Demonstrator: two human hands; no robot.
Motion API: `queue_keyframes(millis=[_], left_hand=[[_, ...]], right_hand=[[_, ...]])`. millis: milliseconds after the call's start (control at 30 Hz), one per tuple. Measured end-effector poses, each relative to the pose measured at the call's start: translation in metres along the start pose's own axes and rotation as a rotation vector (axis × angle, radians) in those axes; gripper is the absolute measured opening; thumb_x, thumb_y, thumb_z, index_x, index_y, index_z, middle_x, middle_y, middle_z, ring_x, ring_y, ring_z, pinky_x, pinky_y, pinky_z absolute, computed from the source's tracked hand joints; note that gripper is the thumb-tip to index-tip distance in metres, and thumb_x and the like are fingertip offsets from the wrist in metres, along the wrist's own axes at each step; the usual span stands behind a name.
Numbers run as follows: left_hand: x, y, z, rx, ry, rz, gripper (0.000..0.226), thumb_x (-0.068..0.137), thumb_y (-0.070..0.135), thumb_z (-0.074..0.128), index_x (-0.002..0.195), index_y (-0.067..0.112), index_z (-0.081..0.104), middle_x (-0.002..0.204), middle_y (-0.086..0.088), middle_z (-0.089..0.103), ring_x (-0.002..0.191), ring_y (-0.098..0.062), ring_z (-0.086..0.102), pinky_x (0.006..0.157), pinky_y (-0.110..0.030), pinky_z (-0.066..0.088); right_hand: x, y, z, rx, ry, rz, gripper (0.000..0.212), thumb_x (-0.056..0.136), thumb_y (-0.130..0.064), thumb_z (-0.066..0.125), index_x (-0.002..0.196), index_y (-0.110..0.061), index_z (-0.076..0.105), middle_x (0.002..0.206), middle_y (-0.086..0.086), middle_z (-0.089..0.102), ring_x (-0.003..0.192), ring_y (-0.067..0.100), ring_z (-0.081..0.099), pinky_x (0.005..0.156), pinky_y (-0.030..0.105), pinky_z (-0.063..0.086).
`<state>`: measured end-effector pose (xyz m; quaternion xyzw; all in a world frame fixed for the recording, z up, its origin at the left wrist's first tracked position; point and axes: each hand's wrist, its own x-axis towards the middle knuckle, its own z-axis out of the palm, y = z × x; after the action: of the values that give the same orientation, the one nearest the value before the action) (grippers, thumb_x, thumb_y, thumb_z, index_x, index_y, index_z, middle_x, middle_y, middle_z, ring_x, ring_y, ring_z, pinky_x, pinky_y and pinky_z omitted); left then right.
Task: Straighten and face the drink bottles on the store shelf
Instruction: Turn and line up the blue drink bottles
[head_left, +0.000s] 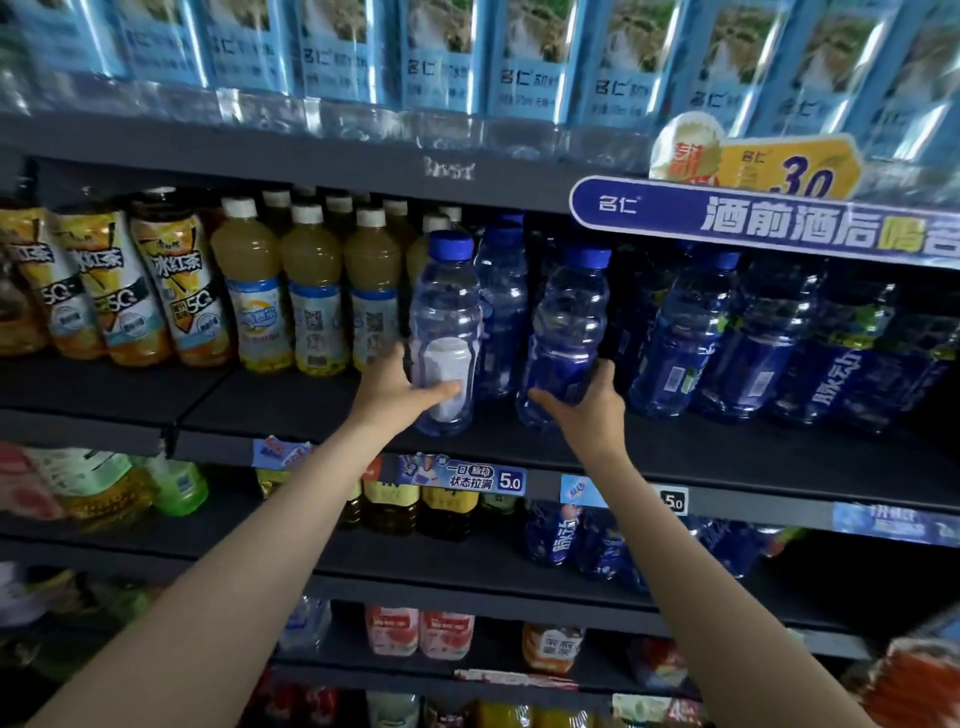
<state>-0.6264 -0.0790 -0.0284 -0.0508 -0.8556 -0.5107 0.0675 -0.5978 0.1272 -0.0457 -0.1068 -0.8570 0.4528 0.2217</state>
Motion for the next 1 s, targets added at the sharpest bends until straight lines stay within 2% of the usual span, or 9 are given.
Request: queue_keyframes(millis=[100,167,300,433,567,800,1000], left_hand=[[-0.004,0.002,0.0,0.008,-0.014,0.029,0.068,0.077,0.028,0.076,0.134,0.013,0.042,0.135,-0.003,0.051,0.122,-0.02,0.047,0.088,-0.021,0.034],[-0.005,0.001,-0.001,0.016,-0.032,0.032,0.071,0.077,0.028,0.076,0.136,0.013,0.04,0.136,-0.002,0.05,0.123,-0.019,0.047,0.088,-0.02,0.034],[-0.006,0.001,-0.004,0.085,-0.042,0.053,0.074,0.078,0.025,0.075,0.139,0.012,0.036,0.139,-0.002,0.047,0.125,-0.018,0.045,0.089,-0.017,0.032],[-0.006,-0.002,-0.004,0.103,-0.035,0.062,0.074,0.077,0.027,0.076,0.137,0.011,0.037,0.137,-0.002,0.049,0.124,-0.017,0.046,0.086,-0.014,0.032],[-0.006,-0.004,-0.002,0.073,-0.035,0.05,0.074,0.076,0.031,0.076,0.137,0.014,0.037,0.135,-0.001,0.05,0.123,-0.018,0.047,0.09,-0.021,0.036],[-0.006,-0.006,-0.003,0.071,-0.038,0.045,0.076,0.076,0.033,0.076,0.139,0.017,0.036,0.135,-0.001,0.051,0.123,-0.019,0.047,0.095,-0.028,0.04],[-0.005,0.005,0.002,0.115,-0.082,0.081,0.068,0.073,0.028,0.079,0.13,0.013,0.044,0.128,0.0,0.055,0.117,-0.018,0.052,0.086,-0.022,0.039]], right_hand=[[0.025,0.007,0.005,-0.081,0.045,0.069,0.069,0.077,-0.029,0.077,0.13,-0.002,0.041,0.127,0.019,0.049,0.115,0.037,0.049,0.094,0.044,0.044],[0.038,0.012,0.009,-0.118,0.032,0.103,0.073,0.076,-0.026,0.078,0.135,-0.005,0.04,0.132,0.02,0.042,0.12,0.037,0.043,0.099,0.044,0.039],[0.051,0.016,0.021,-0.118,0.1,0.098,0.055,0.077,-0.019,0.078,0.117,0.003,0.048,0.118,0.019,0.055,0.11,0.034,0.053,0.086,0.039,0.042],[0.062,0.008,0.029,-0.143,0.093,0.133,0.055,0.08,-0.019,0.075,0.121,0.003,0.044,0.118,0.02,0.058,0.109,0.035,0.055,0.078,0.037,0.041],[0.077,0.0,0.028,-0.211,0.05,0.184,0.066,0.078,-0.026,0.077,0.125,0.002,0.041,0.123,0.024,0.055,0.113,0.04,0.053,0.082,0.043,0.045],[0.079,-0.004,0.028,-0.17,-0.002,0.239,0.065,0.08,-0.022,0.075,0.129,0.004,0.04,0.127,0.026,0.052,0.117,0.04,0.05,0.09,0.042,0.043],[0.05,0.012,-0.007,-0.079,0.071,0.088,0.054,0.083,-0.007,0.069,0.13,0.001,0.043,0.127,0.018,0.058,0.115,0.033,0.056,0.094,0.037,0.043]])
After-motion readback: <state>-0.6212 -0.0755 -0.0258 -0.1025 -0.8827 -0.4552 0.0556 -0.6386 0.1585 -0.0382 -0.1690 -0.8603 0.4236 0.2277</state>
